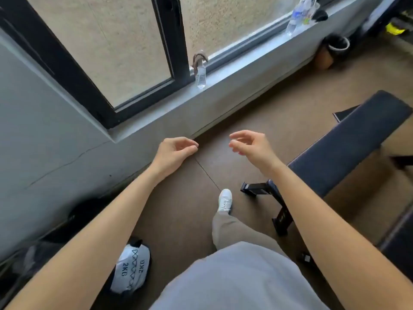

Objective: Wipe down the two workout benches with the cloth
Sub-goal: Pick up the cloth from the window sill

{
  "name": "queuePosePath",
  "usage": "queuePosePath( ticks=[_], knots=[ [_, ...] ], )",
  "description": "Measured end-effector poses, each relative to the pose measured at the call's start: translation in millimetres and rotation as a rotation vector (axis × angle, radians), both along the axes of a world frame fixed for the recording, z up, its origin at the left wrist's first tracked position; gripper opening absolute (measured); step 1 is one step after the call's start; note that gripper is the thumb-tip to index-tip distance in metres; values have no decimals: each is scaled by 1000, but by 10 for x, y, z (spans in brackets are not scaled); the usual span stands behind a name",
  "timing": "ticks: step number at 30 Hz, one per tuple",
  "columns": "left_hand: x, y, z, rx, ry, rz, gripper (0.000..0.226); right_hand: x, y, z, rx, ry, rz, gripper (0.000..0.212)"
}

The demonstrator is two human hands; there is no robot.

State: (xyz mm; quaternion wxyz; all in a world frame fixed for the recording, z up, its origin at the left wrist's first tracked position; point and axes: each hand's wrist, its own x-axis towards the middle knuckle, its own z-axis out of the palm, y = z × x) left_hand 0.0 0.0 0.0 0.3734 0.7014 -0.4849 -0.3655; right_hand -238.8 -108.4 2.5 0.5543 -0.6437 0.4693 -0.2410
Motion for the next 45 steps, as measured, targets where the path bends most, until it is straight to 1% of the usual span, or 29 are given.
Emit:
queuePosePath(
  ticks=[2,5,8,10,12,15,19,22,25,28,30,32,35,38,43,45],
  knots=[
    [9,-240,-144,69,-7,19,13,71,-240,-200,25,47,1,16],
    [-34,-600,-394,185,-22,30,12,190,-620,-576,60,173,36,19],
    [-112,-1001,-519,307,-15,25,12,234,-1041,-772,91,294,82,19],
    [-147,-1362,-605,360,-20,21,11,260,-1398,-856,137,326,104,19],
    [-191,-1556,-604,359,12,44,11,270,-1555,-889,143,331,125,21],
    [-153,-2029,-597,362,98,134,12,320,-1957,-945,145,332,87,23],
    [133,-2780,-719,333,64,237,14,541,-2600,-1021,142,327,39,26],
    [434,-3374,-884,325,49,311,14,744,-3067,-1092,133,339,64,30],
    [742,-4001,-1093,343,-6,253,12,916,-3468,-1232,120,378,89,32],
    [1063,-4667,-1328,380,-39,202,13,1132,-3899,-1379,152,412,94,31],
    [1249,-5073,-1455,405,-45,181,12,1292,-4197,-1438,186,437,61,31],
    [1401,-5391,-1517,422,-101,129,15,1445,-4440,-1458,220,456,53,34],
    [1639,-5845,-1566,387,-284,8,25,1639,-4803,-1505,270,450,73,39],
    [1838,-6235,-1611,373,-459,-34,31,1741,-5116,-1555,304,453,77,41],
    [2041,-6719,-1736,421,-535,-8,46,1816,-5488,-1642,357,436,67,43],
    [2100,-6829,-1786,473,-565,23,41,1790,-5597,-1656,383,413,52,44]
  ],
)
